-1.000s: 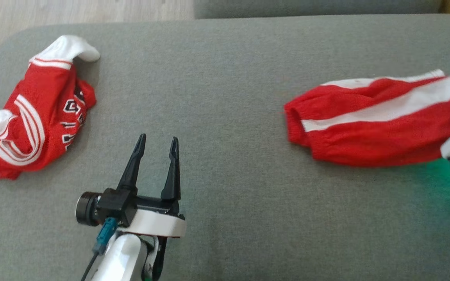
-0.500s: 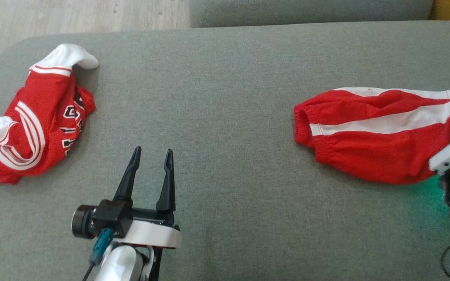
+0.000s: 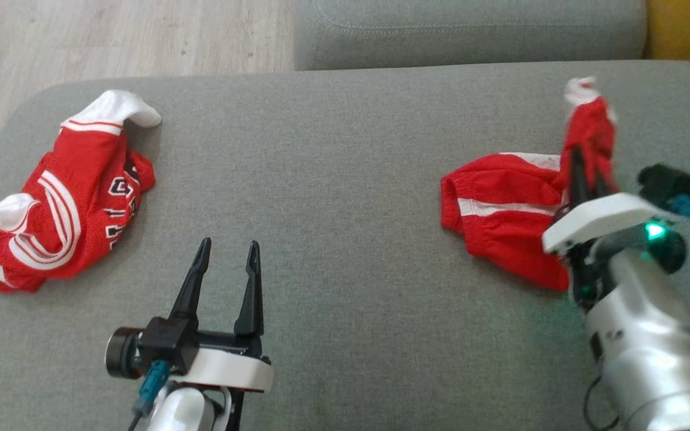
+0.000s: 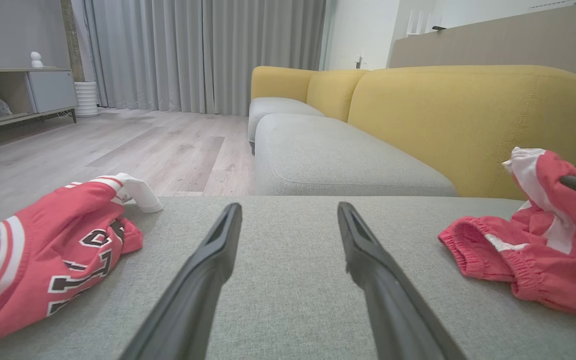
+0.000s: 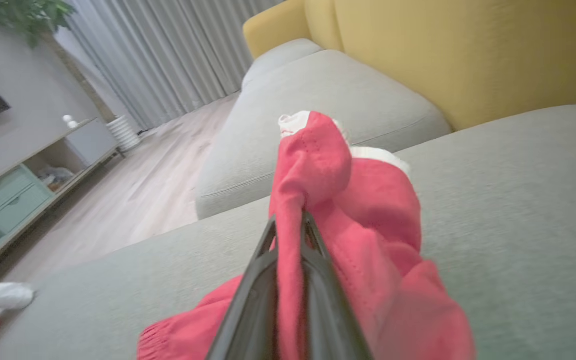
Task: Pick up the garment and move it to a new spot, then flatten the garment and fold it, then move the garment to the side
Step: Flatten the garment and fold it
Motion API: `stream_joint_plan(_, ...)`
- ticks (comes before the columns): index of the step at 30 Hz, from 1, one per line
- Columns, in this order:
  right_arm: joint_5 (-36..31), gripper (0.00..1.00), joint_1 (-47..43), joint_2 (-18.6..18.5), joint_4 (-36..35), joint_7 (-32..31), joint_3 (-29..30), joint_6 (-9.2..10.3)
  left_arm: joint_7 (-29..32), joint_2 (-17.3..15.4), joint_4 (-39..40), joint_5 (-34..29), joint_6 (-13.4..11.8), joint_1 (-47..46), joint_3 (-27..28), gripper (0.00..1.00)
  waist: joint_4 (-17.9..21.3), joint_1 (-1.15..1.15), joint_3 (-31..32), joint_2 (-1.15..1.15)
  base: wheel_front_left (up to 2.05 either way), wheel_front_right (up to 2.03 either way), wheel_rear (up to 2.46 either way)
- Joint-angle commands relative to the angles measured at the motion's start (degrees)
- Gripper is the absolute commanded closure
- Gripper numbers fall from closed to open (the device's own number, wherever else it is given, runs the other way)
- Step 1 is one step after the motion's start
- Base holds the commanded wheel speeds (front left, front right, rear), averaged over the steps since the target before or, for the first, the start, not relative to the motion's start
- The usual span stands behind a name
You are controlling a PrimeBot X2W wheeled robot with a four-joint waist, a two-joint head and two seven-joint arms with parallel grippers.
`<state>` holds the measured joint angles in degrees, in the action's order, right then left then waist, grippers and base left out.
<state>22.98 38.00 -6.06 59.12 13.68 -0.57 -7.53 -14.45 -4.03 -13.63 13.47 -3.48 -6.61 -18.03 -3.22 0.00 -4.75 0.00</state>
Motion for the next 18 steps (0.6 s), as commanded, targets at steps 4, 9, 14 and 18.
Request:
stream_joint_plan(4,3.71,1.00,-4.34,2.21,-9.94,-0.88,-7.85,0.04,-0.47,-0.93,1.69,-0.17,-0.04,-0.85,2.09,0.00,-0.39,0.00,0.92,0.00,0.00,0.00,0.00)
stream_joint_plan(9,7.03,1.00,-9.59,2.66,-17.33,-2.68,-15.16,0.04,-0.26,-1.19,1.89,0.00,-0.19,-0.39,1.81,0.00,-1.11,0.00,1.74,0.00,0.00,0.00,0.00)
stream_joint_plan(14,8.63,1.00,-12.80,2.23,-20.42,-4.36,-20.19,0.04,0.01,-1.56,2.32,0.30,-0.42,0.34,1.74,0.00,-1.41,0.00,2.27,0.00,0.00,0.00,0.00)
stream_joint_plan(18,8.37,1.00,-13.57,1.49,-20.54,-5.07,-24.21,0.04,0.26,-1.79,2.79,0.40,-0.67,0.64,1.62,0.00,-1.30,0.00,2.22,0.00,0.00,0.00,0.00)
